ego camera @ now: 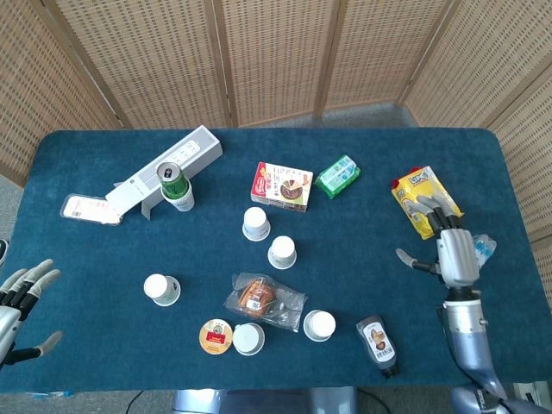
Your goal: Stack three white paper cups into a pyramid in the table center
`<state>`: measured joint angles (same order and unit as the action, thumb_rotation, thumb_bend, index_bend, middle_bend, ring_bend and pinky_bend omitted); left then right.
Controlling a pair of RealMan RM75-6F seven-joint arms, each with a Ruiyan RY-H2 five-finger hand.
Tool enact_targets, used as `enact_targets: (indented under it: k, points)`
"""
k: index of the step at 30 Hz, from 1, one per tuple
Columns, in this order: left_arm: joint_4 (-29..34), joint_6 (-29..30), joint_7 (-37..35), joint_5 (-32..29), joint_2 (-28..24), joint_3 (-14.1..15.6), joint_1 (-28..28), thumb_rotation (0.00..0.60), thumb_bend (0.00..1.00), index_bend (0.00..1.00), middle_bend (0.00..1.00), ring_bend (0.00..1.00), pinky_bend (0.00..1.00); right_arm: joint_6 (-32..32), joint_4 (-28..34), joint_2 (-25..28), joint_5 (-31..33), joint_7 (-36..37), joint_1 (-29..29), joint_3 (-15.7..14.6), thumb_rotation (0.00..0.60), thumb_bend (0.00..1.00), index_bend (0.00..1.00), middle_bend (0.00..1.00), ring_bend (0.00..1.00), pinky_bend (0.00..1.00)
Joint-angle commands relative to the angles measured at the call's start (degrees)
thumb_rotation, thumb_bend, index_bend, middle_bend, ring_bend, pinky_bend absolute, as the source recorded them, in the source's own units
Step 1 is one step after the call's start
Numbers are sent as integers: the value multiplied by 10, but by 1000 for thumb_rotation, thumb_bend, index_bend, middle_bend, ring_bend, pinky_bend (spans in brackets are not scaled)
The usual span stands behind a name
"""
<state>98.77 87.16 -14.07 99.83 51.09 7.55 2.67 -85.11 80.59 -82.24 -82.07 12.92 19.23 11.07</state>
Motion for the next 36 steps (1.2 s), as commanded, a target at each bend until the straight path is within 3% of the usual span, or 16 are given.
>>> enact_targets:
  k: [1,12,29,36]
  points:
    - [0,0,1,-1,1,0,0,600,310,0,0,0,0,-6,16,15,-6,-3,-16,-15,600,21,230,196,95,123]
    - [-8,-25,14,-20,11,-5,8,600,310,0,0,0,0,2,67,54,2,-22,-63,-53,600,0,218,142,5,0]
    - [19,-135,119,-79,69,-36,66,600,306,0,0,0,0,-21,86,85,-12,-1,-93,-48,600,22,219,135,0,0]
    - [46,-197,195,-121,90,-58,108,600,307,0,0,0,0,-25,99,95,-17,13,-98,-41,600,23,218,135,0,0]
